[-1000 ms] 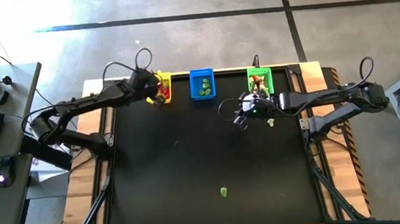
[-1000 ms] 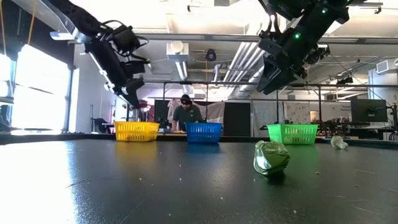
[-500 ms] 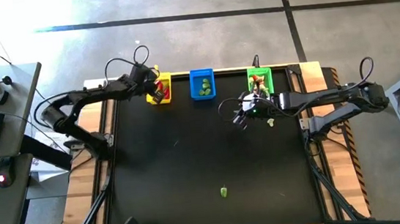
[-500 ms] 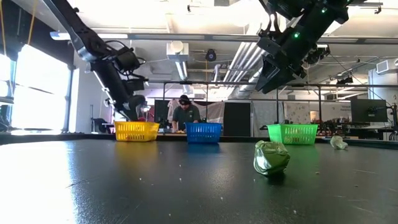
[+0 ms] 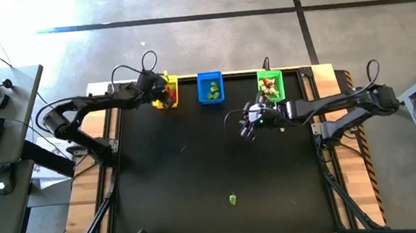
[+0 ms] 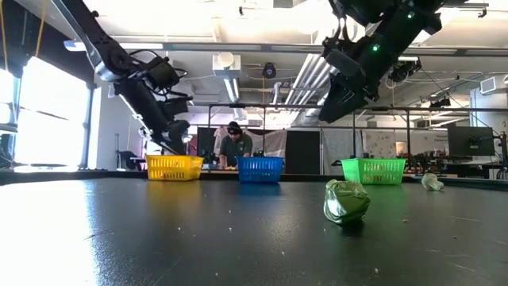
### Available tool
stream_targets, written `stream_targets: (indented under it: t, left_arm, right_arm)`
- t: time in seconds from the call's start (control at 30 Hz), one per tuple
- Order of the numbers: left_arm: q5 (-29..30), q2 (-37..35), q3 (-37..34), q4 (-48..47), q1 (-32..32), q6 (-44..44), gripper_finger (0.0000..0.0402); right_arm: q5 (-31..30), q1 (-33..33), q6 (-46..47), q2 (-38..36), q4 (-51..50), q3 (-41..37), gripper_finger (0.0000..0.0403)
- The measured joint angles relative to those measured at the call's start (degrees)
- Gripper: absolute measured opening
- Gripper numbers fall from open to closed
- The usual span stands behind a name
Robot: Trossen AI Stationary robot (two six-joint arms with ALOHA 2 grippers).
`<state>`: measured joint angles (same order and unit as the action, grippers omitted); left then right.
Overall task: Sort produce into baskets
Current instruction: Put the green chili pepper into the blue bin
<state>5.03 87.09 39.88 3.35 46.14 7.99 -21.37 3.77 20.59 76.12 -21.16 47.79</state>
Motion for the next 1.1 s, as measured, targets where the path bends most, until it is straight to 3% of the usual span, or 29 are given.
stream_targets:
  t: [0.23,0.4,0.63,0.73,0.93,1.1]
  left_arm:
    - [-0.04,-2.47,-4.65,10.44,-6.15,-0.70,0.0126]
    - [0.13,-5.46,-9.30,19.46,-13.09,-2.43,0.0126]
    - [0.08,-9.27,-13.22,28.70,-22.02,-2.36,0.0126]
    - [0.08,-9.38,-13.29,28.82,-24.55,-2.34,0.0126]
    - [1.37,-9.05,-13.34,28.38,-27.79,-0.81,0.0126]
    - [3.24,-9.07,-13.34,28.40,-29.11,0.84,0.0126]
  right_arm:
    - [2.19,-6.47,-0.88,5.69,5.51,0.00,0.0215]
    - [5.96,-11.95,5.15,8.28,6.19,0.81,0.0248]
    - [10.22,-23.96,1.21,12.11,15.94,1.07,0.0257]
    - [10.46,-27.69,4.47,15.29,18.63,1.94,0.0257]
    - [10.58,-31.72,4.77,23.31,17.89,8.71,0.0257]
    - [12.30,-32.66,0.06,28.14,6.09,15.41,0.0257]
